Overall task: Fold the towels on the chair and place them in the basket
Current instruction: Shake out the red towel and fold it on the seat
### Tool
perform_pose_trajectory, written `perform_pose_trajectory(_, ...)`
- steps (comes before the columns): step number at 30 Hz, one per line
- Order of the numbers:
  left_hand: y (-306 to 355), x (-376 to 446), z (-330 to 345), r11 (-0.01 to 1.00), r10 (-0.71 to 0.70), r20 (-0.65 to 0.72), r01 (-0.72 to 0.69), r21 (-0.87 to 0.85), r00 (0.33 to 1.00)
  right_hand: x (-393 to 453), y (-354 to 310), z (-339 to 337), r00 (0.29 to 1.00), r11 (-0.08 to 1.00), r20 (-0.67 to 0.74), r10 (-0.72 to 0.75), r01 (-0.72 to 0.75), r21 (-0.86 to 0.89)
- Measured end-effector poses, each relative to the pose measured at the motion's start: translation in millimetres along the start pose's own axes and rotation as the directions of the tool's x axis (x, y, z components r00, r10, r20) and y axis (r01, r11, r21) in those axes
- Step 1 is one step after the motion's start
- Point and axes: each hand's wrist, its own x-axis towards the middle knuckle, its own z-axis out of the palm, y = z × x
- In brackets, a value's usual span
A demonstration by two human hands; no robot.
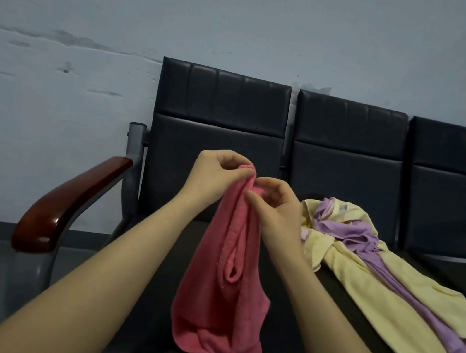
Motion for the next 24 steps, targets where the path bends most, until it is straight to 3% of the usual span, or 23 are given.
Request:
perform_pose_trajectory(4, -26.0, -5.4, 2.5, 0.991, -0.117, -0.026, 0.118, 0.055, 0.993, 4.3, 2.0, 0.0, 0.994, 0.980, -0.040, 0.106, -0.097, 0.175)
perform_pose_trajectory(10, -50.4, -44.6, 5.1, 0.988, -0.102, 0.115, 0.087, 0.127, 0.988, 18.7, 6.1, -5.3, 0.978, 0.955, -0.108, 0.179, -0.146, 0.259)
perform_pose_trajectory(15, -57.6, -57.9, 2.2, 0.994, -0.062, 0.101, 0.052, 0.098, 0.993, 20.0, 18.2, -11.1, 0.963, 0.951, -0.144, 0.226, -0.187, 0.246)
perform_pose_trajectory(20, -46.3, -48.6, 1.3, 0.992, -0.112, -0.038, 0.110, -0.059, 0.993, 14.6, 29.5, -22.7, 0.945, 0.927, -0.118, 0.306, -0.268, 0.260)
perform_pose_trajectory(24, -35.6, -27.6, -7.8, 0.960, -0.210, -0.185, 0.166, -0.226, 0.960, 18.4, 26.3, -38.3, 0.962, 0.960, -0.120, 0.245, -0.224, 0.167)
